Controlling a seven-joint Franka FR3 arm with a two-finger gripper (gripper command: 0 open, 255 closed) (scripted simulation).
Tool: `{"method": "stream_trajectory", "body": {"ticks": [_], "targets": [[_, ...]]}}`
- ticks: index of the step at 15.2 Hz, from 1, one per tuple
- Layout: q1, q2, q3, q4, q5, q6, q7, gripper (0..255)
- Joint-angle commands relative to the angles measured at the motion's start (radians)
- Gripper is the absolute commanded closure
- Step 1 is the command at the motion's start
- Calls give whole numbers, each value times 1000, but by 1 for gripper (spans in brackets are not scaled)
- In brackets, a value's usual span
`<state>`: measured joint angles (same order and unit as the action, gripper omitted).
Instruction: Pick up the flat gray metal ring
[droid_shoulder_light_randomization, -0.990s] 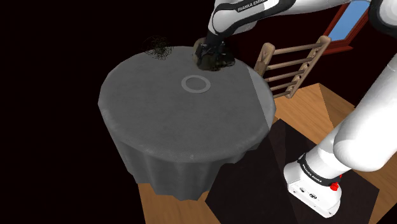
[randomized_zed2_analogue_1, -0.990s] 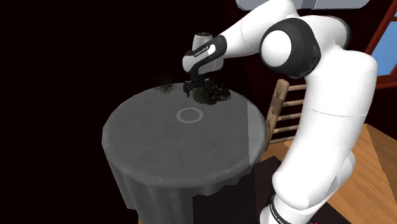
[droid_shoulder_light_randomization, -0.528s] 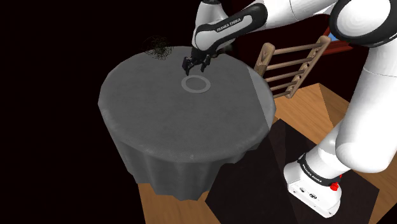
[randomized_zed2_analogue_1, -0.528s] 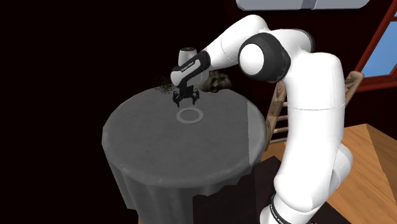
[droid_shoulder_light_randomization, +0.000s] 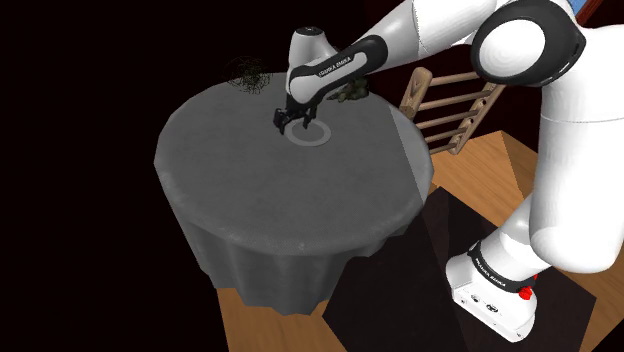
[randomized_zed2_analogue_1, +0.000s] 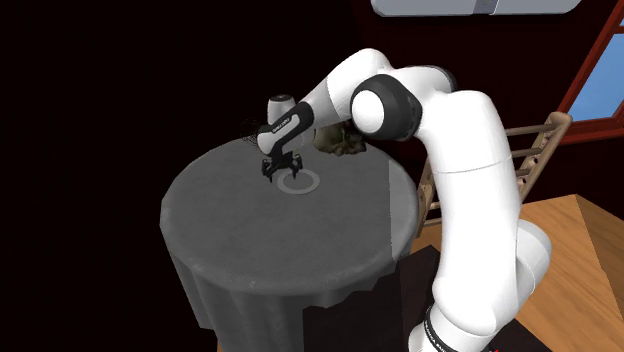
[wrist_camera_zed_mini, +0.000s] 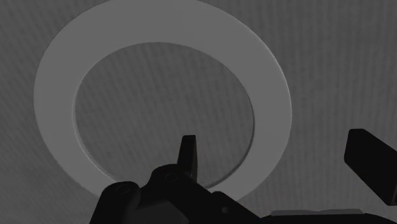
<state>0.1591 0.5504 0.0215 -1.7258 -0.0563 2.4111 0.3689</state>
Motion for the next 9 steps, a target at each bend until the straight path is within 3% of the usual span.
{"method": "stream_trajectory", "body": {"ticks": [1,5,6,9], "targets": [[1,16,-1,-3,-1,19,2,0],[1,38,-2,-5,-2,44,4,0],[2,38,-2,-5,-3,43,4,255],[4,40,-2,-4,-3,44,6,255]]}}
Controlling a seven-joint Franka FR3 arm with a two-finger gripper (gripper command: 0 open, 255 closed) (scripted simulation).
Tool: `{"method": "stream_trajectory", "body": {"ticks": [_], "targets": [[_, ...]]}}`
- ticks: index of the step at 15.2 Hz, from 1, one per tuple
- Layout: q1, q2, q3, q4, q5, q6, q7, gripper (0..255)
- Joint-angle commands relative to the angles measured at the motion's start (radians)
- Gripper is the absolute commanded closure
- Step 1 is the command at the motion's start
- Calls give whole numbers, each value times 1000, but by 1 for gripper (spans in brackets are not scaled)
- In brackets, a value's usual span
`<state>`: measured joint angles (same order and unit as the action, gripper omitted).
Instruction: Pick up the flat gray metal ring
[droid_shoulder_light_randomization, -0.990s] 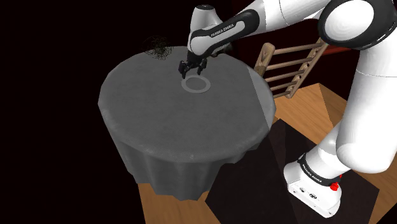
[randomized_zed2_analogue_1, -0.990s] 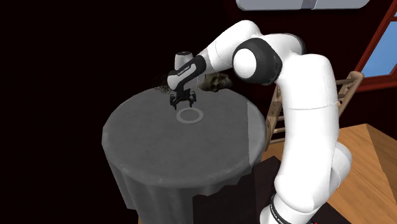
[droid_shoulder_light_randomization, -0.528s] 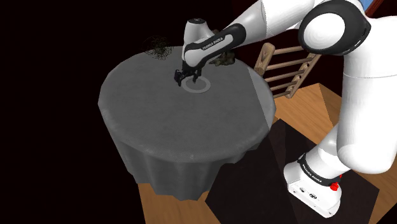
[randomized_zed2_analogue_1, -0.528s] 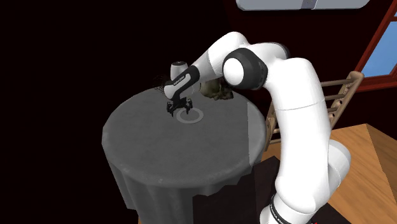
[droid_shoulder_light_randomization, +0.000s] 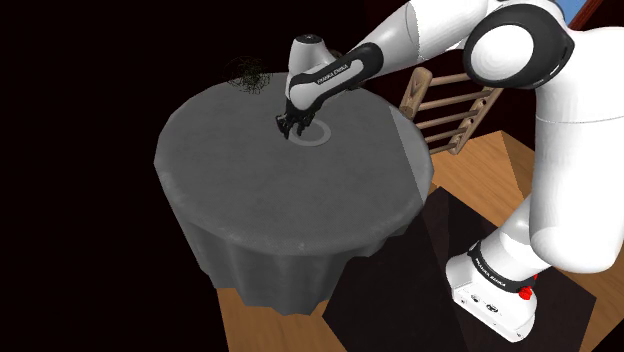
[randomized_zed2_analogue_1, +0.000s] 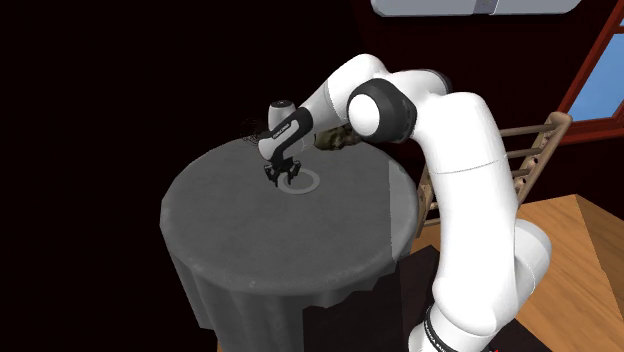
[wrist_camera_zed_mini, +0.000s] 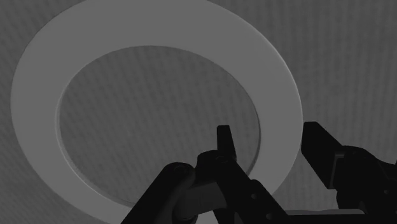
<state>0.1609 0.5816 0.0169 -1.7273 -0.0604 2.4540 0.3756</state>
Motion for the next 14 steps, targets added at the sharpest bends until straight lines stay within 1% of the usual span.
{"method": "stream_trajectory", "body": {"ticks": [1,6,14], "targets": [[3,5,3,-5,1,0,1,255],[0,7,3,-4,2,1,-3,255],[-2,-59,6,8,6,-77,-8,255]]}}
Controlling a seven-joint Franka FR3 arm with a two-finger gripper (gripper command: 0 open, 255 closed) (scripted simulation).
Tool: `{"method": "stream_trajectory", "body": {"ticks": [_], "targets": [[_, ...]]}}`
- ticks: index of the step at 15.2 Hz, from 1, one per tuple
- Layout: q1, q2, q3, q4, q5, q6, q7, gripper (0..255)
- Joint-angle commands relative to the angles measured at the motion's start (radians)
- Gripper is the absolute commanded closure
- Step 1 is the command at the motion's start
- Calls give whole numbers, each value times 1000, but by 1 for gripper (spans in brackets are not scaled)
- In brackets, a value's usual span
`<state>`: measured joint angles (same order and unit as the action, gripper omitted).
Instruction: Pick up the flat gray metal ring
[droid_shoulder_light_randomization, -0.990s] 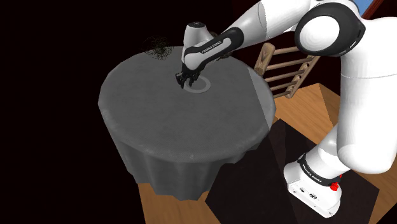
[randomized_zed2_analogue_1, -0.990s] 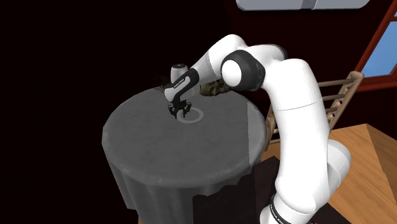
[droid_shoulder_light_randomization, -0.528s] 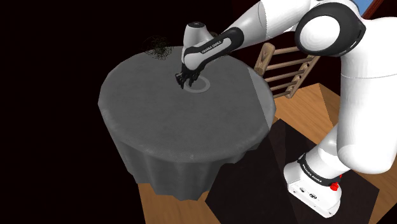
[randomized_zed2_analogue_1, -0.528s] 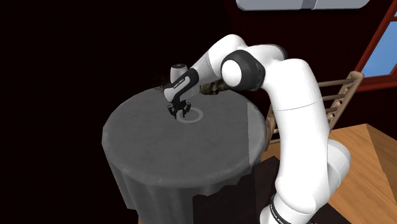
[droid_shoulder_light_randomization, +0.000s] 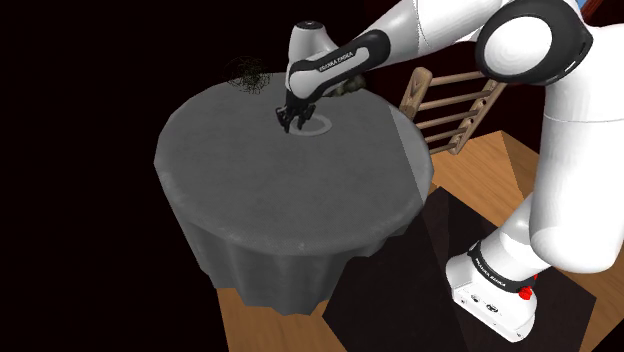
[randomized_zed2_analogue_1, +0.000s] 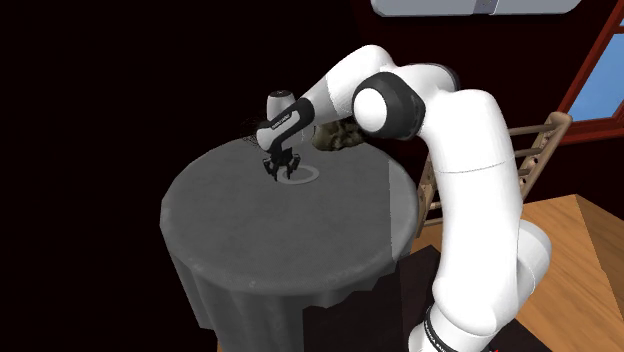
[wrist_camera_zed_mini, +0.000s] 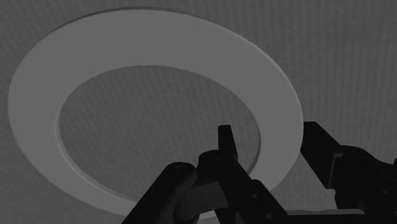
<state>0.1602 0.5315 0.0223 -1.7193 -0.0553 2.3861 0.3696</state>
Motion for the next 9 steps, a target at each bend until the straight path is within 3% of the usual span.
{"method": "stream_trajectory", "body": {"ticks": [1,9], "targets": [[-1,-16,1,3,1,-19,-2,255],[-2,-58,2,25,4,-83,-6,255]]}}
